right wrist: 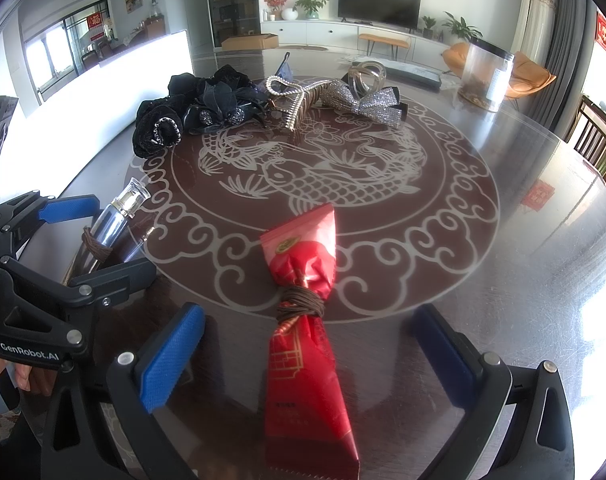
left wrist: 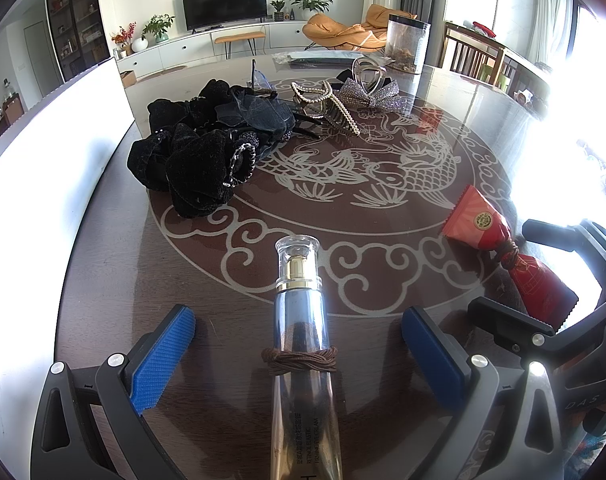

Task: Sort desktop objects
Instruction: 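Lift the gold tube and red package off the table with both grippers, then carry both held items over the white cardboard box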

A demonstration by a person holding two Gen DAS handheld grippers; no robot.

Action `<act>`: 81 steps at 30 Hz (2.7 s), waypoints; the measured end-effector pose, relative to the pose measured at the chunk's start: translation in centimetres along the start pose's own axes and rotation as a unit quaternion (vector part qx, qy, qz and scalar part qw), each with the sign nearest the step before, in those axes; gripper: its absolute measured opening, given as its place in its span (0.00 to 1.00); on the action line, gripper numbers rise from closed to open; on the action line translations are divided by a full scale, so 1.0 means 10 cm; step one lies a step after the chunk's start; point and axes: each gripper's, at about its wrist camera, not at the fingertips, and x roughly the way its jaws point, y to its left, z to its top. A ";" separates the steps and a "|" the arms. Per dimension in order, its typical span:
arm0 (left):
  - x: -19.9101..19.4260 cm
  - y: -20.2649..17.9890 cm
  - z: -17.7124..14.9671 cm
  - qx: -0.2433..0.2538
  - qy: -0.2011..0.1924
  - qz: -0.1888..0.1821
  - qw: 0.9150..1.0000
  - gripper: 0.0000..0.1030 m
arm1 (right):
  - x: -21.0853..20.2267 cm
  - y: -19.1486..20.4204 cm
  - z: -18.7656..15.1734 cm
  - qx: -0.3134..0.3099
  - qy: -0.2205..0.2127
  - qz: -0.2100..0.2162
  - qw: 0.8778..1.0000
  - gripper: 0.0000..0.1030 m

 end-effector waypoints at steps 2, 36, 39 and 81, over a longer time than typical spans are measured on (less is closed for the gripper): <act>0.00 0.00 0.00 0.000 0.000 0.000 1.000 1.00 | 0.00 0.00 0.00 0.000 0.000 0.000 1.000 1.00; -0.59 0.09 -0.03 0.048 0.006 -0.069 0.996 0.28 | -0.37 -0.03 0.01 -0.014 0.050 0.018 0.998 0.22; -0.91 0.09 -0.06 0.038 -0.032 -0.078 0.996 0.28 | -0.56 -0.01 0.00 -0.014 0.041 0.018 0.999 0.22; -1.31 3.32 -0.16 -0.166 0.048 0.124 0.977 0.76 | -0.09 3.39 1.92 -0.108 0.003 0.217 0.970 0.79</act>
